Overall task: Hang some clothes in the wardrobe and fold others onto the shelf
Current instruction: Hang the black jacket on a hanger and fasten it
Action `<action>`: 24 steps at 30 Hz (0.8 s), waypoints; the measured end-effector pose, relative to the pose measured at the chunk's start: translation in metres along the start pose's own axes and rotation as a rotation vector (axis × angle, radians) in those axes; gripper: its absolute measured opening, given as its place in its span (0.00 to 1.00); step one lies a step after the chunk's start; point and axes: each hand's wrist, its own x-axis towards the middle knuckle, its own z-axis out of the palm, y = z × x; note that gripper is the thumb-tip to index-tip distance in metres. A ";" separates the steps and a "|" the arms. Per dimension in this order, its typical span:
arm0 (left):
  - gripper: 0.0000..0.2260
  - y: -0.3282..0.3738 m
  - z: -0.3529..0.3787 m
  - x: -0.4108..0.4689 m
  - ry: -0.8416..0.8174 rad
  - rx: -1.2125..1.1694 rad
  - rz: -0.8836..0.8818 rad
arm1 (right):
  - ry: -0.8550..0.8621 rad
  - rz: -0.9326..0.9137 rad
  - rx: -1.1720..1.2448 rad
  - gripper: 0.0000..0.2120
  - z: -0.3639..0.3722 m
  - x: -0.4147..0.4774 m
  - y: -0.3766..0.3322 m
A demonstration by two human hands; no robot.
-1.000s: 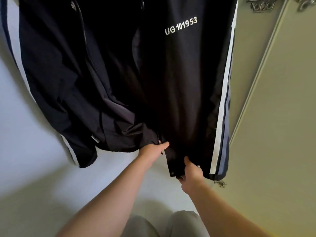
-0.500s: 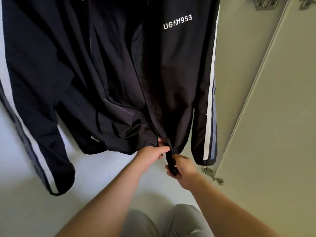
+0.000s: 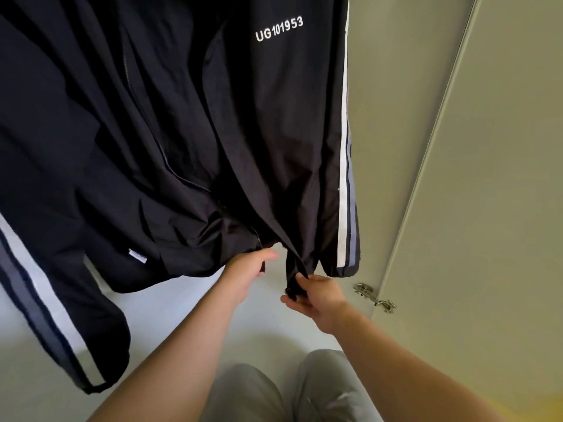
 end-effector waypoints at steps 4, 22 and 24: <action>0.07 -0.013 -0.016 -0.011 -0.073 -0.172 -0.082 | 0.056 0.030 -0.138 0.08 0.004 0.008 0.006; 0.06 -0.075 -0.051 -0.027 0.123 0.065 0.045 | -0.022 0.067 -0.305 0.05 0.037 0.018 0.032; 0.05 -0.078 -0.051 -0.028 0.131 -0.014 0.026 | -0.004 0.104 -0.249 0.04 0.043 0.018 0.034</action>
